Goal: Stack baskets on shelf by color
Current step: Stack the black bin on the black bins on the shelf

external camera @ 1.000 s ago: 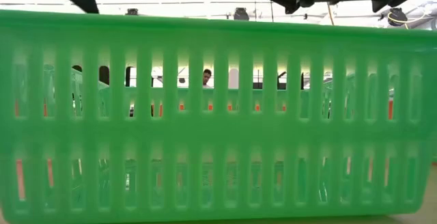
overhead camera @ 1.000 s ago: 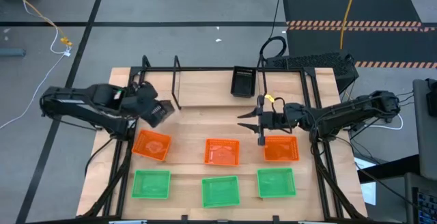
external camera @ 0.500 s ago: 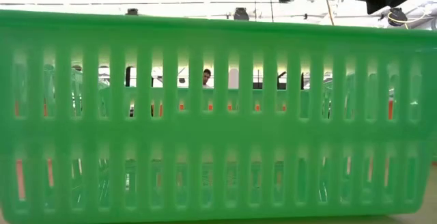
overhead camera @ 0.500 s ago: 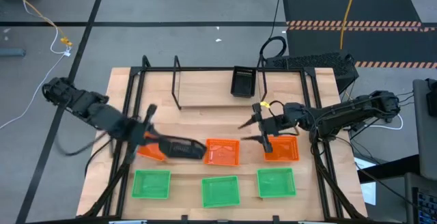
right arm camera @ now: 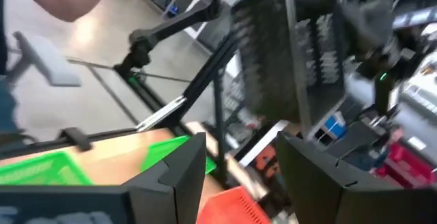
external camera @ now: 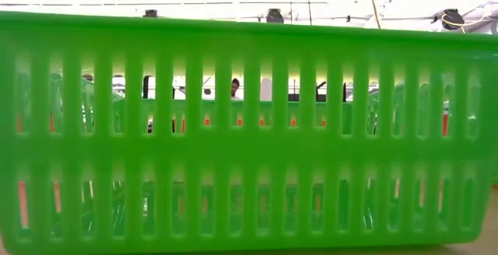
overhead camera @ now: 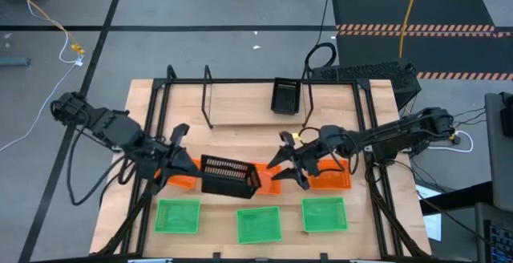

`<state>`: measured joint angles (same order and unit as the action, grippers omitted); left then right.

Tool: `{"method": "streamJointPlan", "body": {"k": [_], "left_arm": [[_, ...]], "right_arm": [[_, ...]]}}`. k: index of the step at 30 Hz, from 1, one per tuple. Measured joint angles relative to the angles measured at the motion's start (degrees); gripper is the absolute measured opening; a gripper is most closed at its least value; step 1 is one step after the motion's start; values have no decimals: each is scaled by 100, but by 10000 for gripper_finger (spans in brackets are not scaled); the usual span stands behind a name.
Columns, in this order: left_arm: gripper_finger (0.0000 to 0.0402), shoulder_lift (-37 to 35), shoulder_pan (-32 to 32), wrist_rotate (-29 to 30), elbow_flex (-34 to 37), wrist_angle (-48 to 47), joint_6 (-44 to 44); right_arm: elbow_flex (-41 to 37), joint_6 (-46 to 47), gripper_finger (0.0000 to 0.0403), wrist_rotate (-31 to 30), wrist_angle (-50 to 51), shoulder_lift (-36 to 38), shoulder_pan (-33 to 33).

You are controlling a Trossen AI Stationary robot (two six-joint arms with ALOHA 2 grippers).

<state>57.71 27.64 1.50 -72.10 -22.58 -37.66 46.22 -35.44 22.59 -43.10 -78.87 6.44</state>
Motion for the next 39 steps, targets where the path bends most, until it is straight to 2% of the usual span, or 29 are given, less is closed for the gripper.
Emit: {"method": "streamJointPlan", "body": {"k": [4, 9, 12, 16, 22, 30, 39], "left_arm": [[0, 63, -153, -189, 0, 8, 211], [0, 226, -326, -361, 0, -22, 242], [0, 377, -435, -470, 0, 4, 244], [0, 598, -593, -465, 0, 56, 217], [0, 684, -766, -464, 0, 120, 220], [0, 594, -823, -457, -2, 34, 222], [0, 597, -806, -463, -2, 17, 181]], "right_arm": [[251, -101, 172, 29, 10, -37, -114], [403, 63, 171, 621, 31, -139, -194], [557, 87, 171, 660, 49, -359, -197], [825, 310, 171, 1083, 53, -788, -195], [881, 319, 171, 1156, 310, -912, -193], [878, 381, 171, 1071, 956, -516, -313], [878, 156, 171, 1067, 1303, -505, -247]]}}
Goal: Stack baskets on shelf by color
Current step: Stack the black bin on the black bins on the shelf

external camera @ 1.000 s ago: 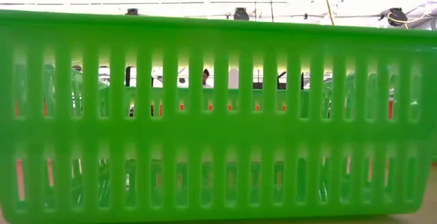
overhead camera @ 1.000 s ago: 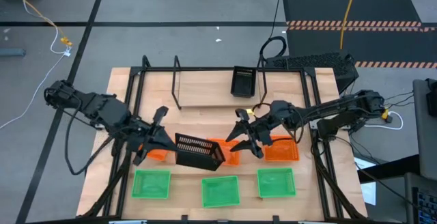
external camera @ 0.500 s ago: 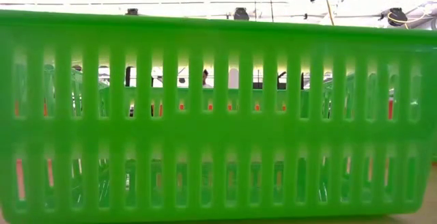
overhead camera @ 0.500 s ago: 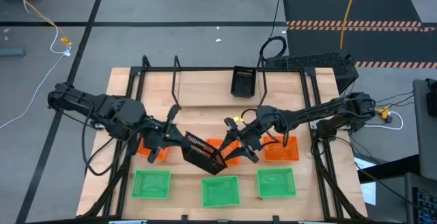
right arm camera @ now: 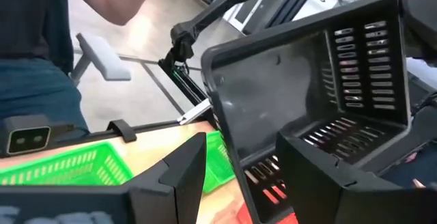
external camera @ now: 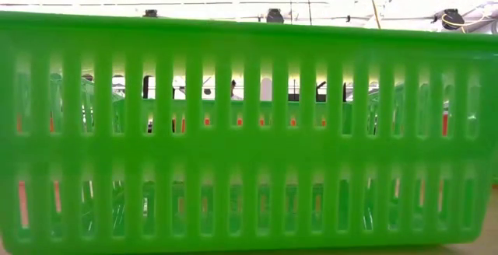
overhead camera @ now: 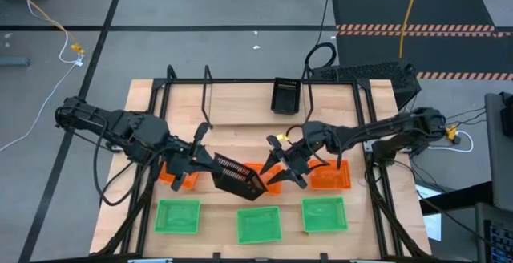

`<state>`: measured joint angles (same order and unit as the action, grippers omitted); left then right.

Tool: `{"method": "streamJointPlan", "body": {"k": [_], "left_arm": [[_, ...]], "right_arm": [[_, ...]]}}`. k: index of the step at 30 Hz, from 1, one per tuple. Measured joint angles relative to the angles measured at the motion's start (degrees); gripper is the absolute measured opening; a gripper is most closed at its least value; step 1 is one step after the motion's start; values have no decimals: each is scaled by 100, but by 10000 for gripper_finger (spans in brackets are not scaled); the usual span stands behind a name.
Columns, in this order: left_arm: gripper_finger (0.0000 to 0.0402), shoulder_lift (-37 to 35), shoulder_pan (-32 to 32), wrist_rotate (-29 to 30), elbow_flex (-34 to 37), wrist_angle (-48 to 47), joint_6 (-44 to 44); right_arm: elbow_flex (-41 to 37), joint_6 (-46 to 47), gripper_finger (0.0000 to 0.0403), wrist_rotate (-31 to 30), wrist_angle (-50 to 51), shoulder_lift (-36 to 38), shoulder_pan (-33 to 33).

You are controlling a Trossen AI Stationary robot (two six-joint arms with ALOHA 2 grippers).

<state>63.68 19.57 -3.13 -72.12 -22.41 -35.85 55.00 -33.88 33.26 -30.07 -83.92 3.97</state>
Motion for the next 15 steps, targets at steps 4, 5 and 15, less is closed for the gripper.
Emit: {"method": "streamJointPlan", "body": {"k": [4, 5, 15], "left_arm": [[0, -2, -7, -1, 2, 90, -17], [0, -2, -7, 1, 1, 135, -40], [0, 144, -274, 12, 2, 292, -3]], "right_arm": [[0, -27, 171, -3, -17, 0, 21], [0, -60, 171, 1, -43, 0, 25], [-11, -53, 161, -7, -444, -197, 103]]}}
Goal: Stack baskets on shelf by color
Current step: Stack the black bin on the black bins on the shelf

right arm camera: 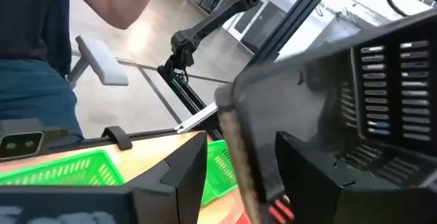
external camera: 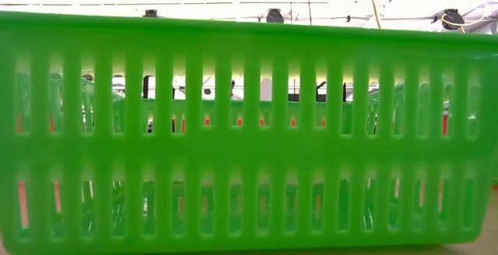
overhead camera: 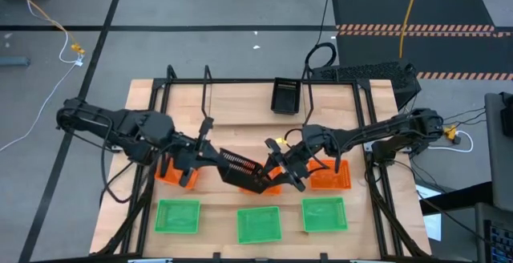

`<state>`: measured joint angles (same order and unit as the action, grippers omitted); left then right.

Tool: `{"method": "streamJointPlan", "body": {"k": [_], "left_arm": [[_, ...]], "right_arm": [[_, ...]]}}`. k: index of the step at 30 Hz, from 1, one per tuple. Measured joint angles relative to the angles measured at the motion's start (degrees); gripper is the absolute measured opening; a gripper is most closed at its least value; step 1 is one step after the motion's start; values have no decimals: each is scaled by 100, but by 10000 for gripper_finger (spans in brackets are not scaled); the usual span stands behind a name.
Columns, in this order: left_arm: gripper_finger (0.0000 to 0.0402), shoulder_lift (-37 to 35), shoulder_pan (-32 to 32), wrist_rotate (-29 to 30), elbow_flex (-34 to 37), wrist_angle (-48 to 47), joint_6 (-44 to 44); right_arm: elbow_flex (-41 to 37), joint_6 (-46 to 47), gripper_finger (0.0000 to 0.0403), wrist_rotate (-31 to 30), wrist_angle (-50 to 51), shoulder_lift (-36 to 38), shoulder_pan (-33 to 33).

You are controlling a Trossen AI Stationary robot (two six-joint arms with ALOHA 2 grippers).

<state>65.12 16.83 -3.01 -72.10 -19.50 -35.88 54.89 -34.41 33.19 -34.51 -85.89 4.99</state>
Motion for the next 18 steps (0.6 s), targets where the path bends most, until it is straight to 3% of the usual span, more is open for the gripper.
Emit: {"method": "streamJointPlan", "body": {"k": [3, 7, 10, 13, 15, 18], "left_arm": [[0, 30, -60, 0, 0, -10, 2], [1, 25, -137, 7, 0, -6, 38], [3, 8, -172, 398, 0, -68, 355], [16, -23, -170, 1621, -19, -586, 1194], [31, -22, -172, 2660, -17, -1476, 1799], [61, 52, -239, 3528, 117, -2730, 2838]], "right_arm": [[0, 57, 128, -4, 4, 0, -4], [0, 63, 44, 8, 55, 0, -12], [2, 306, 10, -139, 169, 25, -39], [17, 535, 5, -1466, 701, 164, -2], [210, 465, 3, -2662, 1620, 267, 60], [678, 497, 1, -4637, 2824, 297, 127]]}}
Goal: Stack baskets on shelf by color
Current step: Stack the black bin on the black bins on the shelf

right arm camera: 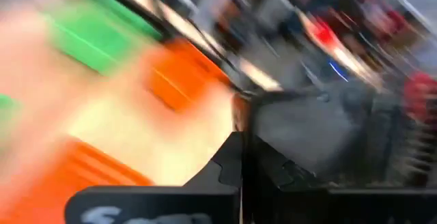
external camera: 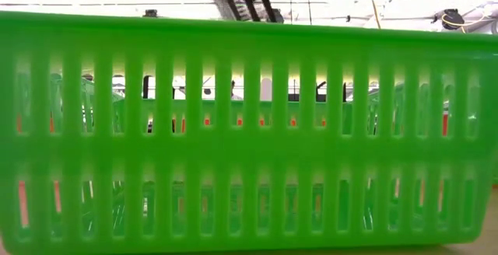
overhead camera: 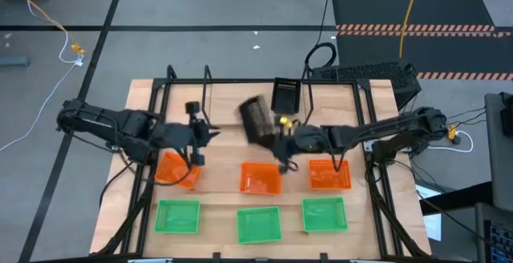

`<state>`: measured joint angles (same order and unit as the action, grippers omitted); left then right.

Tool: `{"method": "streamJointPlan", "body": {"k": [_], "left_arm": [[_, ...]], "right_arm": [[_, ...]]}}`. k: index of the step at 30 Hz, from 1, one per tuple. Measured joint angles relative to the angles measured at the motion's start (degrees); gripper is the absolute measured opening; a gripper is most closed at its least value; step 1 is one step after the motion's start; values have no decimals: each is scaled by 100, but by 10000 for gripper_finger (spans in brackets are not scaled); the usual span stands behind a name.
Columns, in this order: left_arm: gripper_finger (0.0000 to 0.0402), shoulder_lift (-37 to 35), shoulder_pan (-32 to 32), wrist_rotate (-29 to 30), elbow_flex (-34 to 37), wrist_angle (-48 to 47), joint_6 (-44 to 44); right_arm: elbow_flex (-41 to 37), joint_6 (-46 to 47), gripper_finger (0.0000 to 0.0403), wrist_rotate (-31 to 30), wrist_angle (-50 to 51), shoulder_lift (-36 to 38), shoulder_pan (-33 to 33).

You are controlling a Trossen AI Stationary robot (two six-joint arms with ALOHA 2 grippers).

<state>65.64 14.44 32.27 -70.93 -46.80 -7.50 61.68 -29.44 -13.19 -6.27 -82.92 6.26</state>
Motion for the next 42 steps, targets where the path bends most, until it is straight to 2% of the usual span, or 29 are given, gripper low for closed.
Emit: {"method": "streamJointPlan", "body": {"k": [3, 7, 9, 12, 14, 16, 21, 24, 38, 42], "left_arm": [[91, -17, -191, 344, 394, -201, 881], [121, -36, -350, 330, 1095, 25, 1495], [130, -36, -440, 347, 1455, 386, 1631], [135, -36, -534, 364, 1861, 1016, 1664], [136, -36, -599, 339, 1996, 1329, 1666], [136, -36, -676, 359, 2050, 1589, 1669], [136, -39, -766, 361, 2061, 1833, 1642], [136, -39, -772, 371, 2061, 1838, 1633], [136, -39, -983, 378, 2061, 1968, 1350], [136, -39, -997, 378, 2061, 1959, 1365]], "right_arm": [[556, -10, 1, -1343, 1061, 2, -86], [1603, 714, 1, -2251, 2564, -52, -623], [2277, 1171, 1, -2459, 3539, -199, -1020], [3157, 1710, 1, -1944, 4819, -595, -1607], [3587, 1855, 1, -1300, 5398, -978, -1940], [3897, 1938, 0, -979, 5851, -1338, -2200], [4288, 1777, 0, -377, 6656, -2166, -2522], [4291, 1681, 0, 120, 6693, -2429, -2615], [4264, 1742, 0, 319, 6953, -2644, -2737], [4146, 1802, 0, 580, 6896, -2636, -2734]]}}
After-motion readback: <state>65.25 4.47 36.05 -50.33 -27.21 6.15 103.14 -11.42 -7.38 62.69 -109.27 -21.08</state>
